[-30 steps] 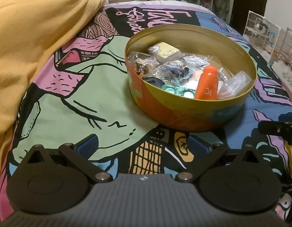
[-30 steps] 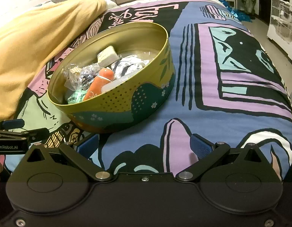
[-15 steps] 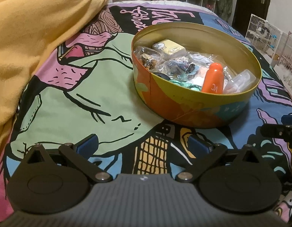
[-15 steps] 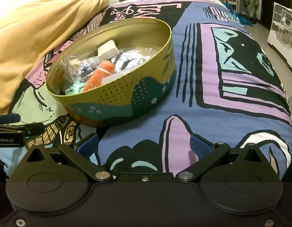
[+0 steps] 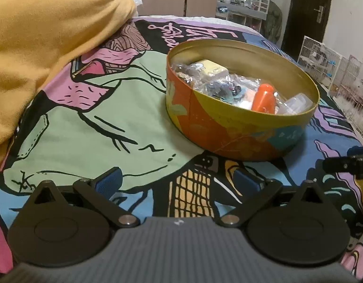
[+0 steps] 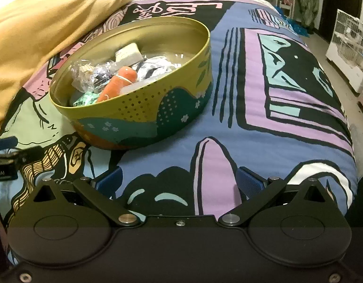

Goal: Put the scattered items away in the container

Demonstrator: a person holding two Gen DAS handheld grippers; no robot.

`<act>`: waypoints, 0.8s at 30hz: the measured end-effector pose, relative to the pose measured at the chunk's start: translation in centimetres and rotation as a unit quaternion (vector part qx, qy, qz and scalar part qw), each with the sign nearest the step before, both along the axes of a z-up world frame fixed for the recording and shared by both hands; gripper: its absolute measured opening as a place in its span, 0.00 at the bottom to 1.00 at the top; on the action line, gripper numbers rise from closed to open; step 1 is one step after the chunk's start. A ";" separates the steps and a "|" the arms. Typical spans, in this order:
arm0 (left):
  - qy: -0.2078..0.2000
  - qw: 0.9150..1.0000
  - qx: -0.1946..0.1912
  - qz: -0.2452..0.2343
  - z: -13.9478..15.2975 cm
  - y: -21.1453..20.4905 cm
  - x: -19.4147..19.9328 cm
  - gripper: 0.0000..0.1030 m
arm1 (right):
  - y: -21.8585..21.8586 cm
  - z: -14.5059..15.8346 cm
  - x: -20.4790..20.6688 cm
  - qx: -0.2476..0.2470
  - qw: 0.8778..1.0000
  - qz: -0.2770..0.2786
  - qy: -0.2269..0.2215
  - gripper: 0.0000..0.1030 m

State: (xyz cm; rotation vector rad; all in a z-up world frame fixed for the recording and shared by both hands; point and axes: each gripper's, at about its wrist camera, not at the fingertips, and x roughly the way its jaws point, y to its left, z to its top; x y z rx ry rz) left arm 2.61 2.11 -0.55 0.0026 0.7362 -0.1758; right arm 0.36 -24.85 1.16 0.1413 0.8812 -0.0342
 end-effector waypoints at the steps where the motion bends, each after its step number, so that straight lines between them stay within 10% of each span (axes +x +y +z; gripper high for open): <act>1: -0.004 1.000 0.002 -0.003 0.1 -0.1 -0.1 1.00 | -0.1 0.0 0.0 0.001 1.000 -0.003 -0.001 1.00; 24: -0.003 1.000 -0.027 0.010 -0.3 0.0 0.0 1.00 | -0.1 0.2 -0.1 0.006 1.000 -0.005 -0.009 1.00</act>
